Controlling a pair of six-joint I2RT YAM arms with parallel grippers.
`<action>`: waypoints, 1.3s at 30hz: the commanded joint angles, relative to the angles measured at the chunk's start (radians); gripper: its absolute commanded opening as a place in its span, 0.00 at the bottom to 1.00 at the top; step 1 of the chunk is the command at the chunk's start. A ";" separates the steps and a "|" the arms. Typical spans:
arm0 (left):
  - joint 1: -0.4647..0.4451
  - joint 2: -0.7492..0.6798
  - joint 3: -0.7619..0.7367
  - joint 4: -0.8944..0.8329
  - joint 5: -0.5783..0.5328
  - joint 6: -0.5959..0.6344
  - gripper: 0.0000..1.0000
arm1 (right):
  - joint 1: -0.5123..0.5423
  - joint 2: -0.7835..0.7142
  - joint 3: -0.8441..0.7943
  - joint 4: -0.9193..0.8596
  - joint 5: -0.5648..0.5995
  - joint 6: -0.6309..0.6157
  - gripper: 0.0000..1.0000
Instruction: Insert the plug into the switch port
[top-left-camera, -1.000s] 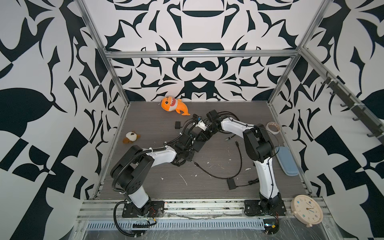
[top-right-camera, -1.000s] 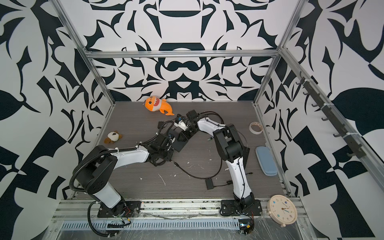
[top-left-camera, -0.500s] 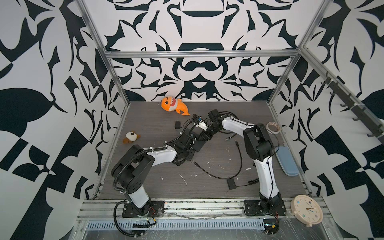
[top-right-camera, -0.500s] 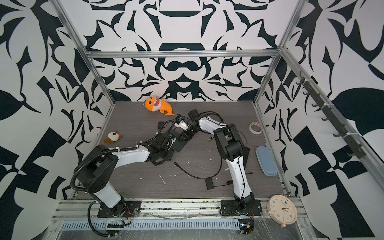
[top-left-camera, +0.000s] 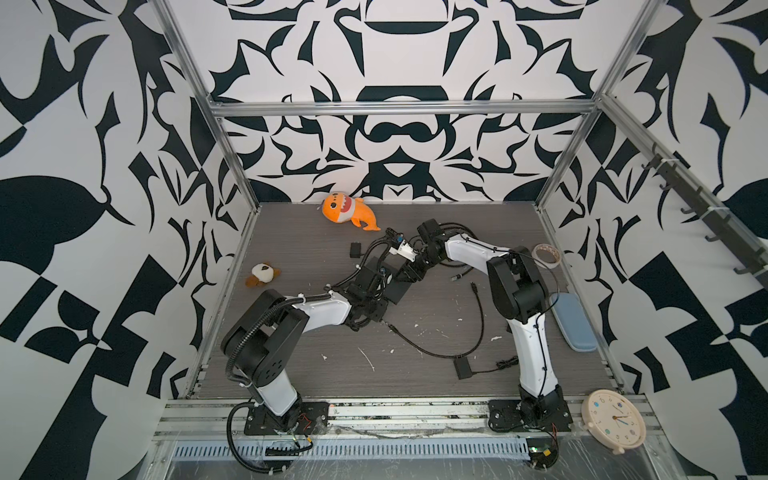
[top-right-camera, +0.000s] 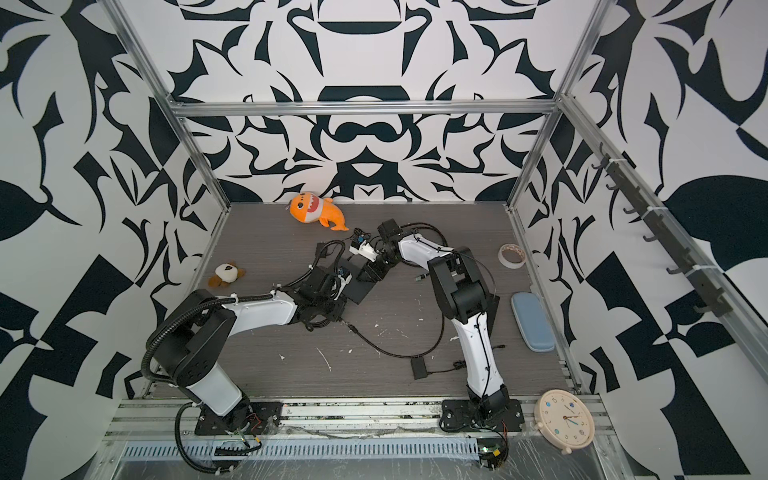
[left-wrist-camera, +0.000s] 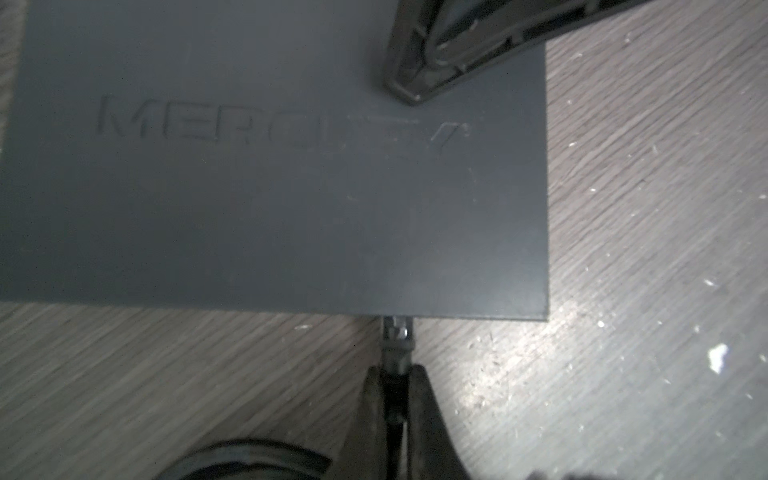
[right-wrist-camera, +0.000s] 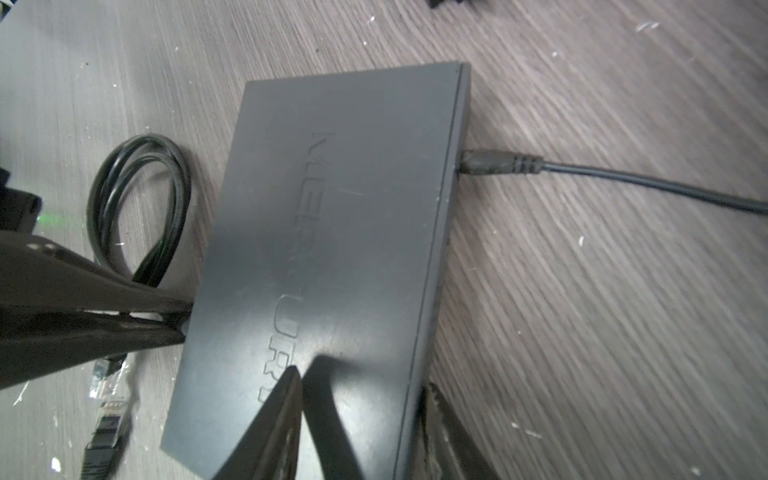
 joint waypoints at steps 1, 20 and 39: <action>0.007 0.079 0.040 0.309 0.026 0.015 0.00 | 0.233 0.107 -0.092 -0.352 -0.255 -0.051 0.41; 0.058 0.149 0.135 0.371 0.099 -0.046 0.00 | 0.315 0.119 -0.089 -0.378 -0.297 -0.048 0.38; 0.072 0.084 0.105 0.244 0.034 -0.040 0.00 | 0.232 0.031 -0.119 -0.221 -0.207 0.100 0.39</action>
